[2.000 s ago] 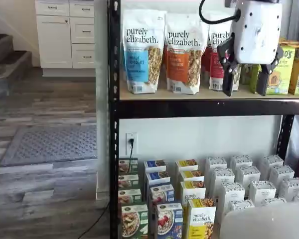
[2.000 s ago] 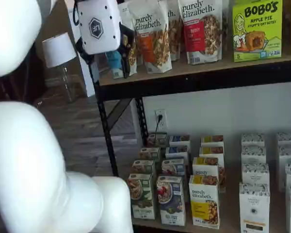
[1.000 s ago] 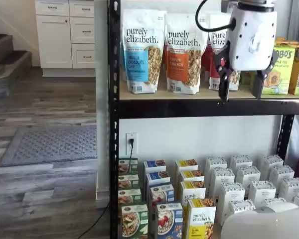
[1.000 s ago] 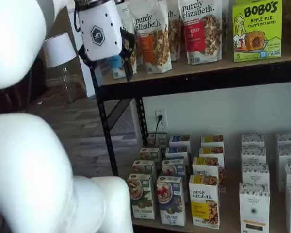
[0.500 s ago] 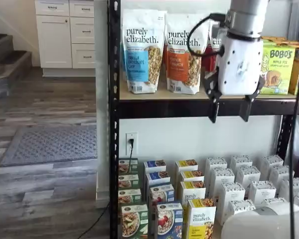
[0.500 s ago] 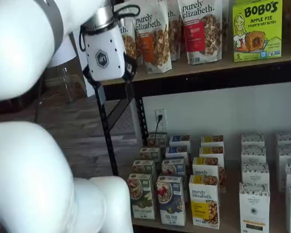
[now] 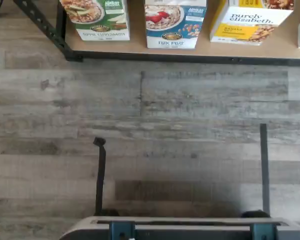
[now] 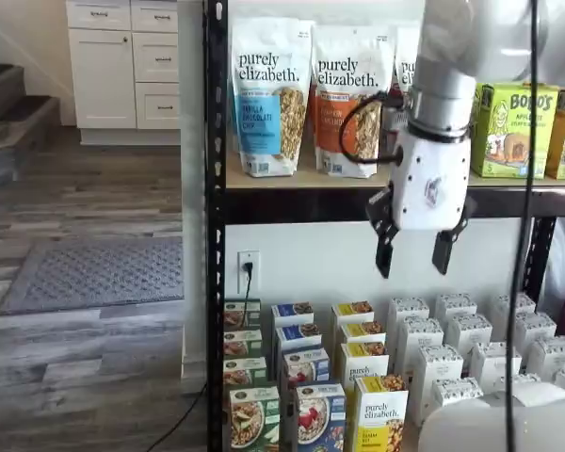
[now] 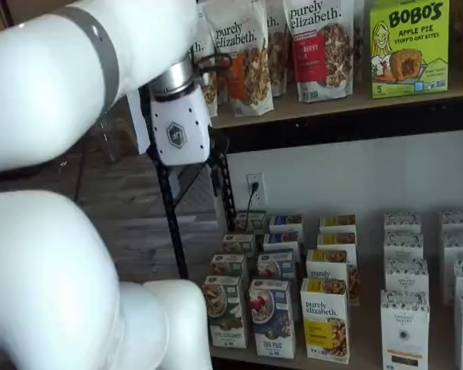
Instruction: Pick up the blue and white box that is on the bottom shelf, the second box from the left
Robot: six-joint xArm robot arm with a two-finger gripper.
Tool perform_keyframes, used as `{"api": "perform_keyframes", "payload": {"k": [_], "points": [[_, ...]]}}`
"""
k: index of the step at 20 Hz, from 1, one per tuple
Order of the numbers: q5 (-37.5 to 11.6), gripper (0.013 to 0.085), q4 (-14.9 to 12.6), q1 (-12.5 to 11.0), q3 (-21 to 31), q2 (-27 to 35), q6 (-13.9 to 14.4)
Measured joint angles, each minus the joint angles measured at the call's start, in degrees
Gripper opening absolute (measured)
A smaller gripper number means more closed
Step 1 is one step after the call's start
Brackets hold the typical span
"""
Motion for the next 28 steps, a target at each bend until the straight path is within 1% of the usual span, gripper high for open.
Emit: {"api": "perform_keyframes", "payload": {"k": [5,9,12,16,19,22,28], "points": [[-7.28,0.0850,1.03,-1.12,5.54,2.06,-1.36],[-13.77,0.0850,0.74,-0.82,9.15,4.72,-1.23],[-18.50,0.0850,1.86,-0.95,11.13,7.08,-1.86],[-24.89,0.0850,1.36,-0.11,12.79,12.08,-1.13],[-31.59,0.0850,1.30,0.55,13.99,16.68,-0.73],[-36.71,0.0850,0.31,1.30,14.33,20.80,0.44],[-45.63,0.0850,0.62,1.84,13.57,30.12,0.52]]}}
